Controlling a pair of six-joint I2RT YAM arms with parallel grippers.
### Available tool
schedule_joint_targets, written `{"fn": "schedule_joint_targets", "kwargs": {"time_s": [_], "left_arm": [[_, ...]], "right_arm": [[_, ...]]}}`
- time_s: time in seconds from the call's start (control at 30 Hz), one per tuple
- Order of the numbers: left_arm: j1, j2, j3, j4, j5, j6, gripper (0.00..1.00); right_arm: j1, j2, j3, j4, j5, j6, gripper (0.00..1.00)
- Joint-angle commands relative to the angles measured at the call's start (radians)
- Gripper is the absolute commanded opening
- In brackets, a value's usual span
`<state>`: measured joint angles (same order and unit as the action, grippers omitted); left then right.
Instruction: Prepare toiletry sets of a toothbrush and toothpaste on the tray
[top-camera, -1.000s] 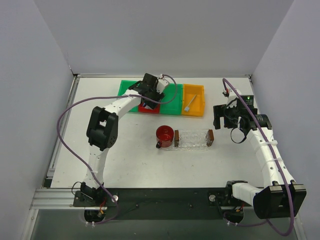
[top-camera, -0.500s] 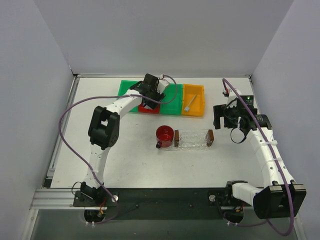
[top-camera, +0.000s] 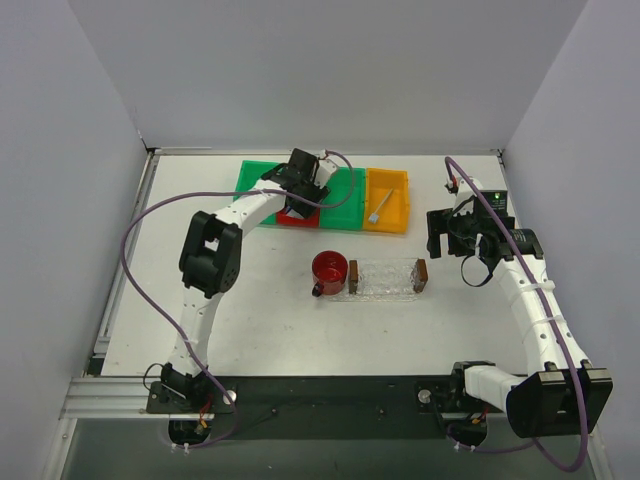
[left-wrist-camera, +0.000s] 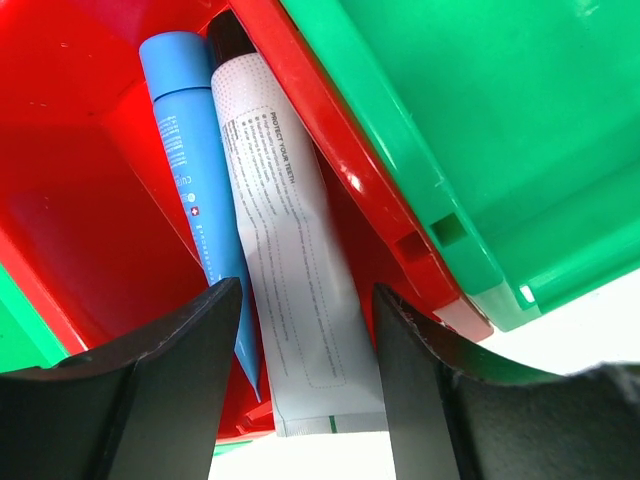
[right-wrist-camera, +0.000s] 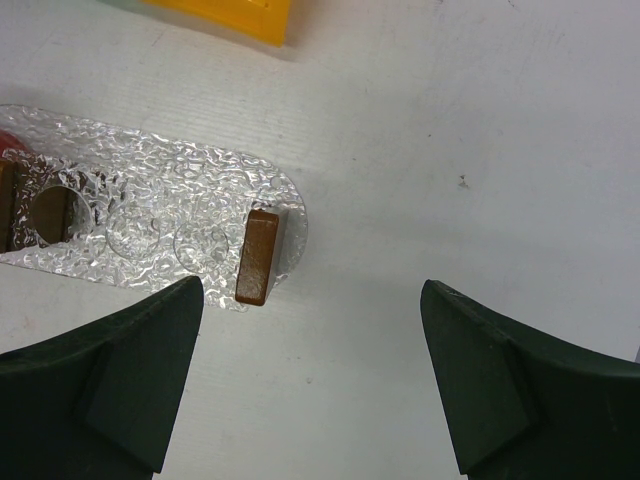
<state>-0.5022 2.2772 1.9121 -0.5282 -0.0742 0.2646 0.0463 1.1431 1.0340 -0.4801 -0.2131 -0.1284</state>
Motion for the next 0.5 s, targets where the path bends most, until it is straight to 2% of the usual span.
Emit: {"fn": "schedule_joint_targets", "kwargs": {"time_s": [0.0,0.27,0.43,0.47], "left_arm": [[-0.006,0.027,0.034,0.008,-0.024,-0.013,0.65],[-0.019,0.027,-0.015,0.054,-0.058,0.002,0.63],[-0.019,0.019,-0.019,0.056,-0.058,0.002,0.57],[-0.019,0.018,-0.019,0.057,-0.056,0.002,0.52]], "right_arm": [[-0.006,-0.008,-0.009,0.008,0.009,0.000,0.85],[-0.008,-0.008,-0.009,0.008,0.008,-0.002,0.85],[-0.010,-0.011,-0.011,0.006,0.008,-0.002,0.85],[-0.010,-0.009,-0.011,0.006,0.008,-0.002,0.85]]}}
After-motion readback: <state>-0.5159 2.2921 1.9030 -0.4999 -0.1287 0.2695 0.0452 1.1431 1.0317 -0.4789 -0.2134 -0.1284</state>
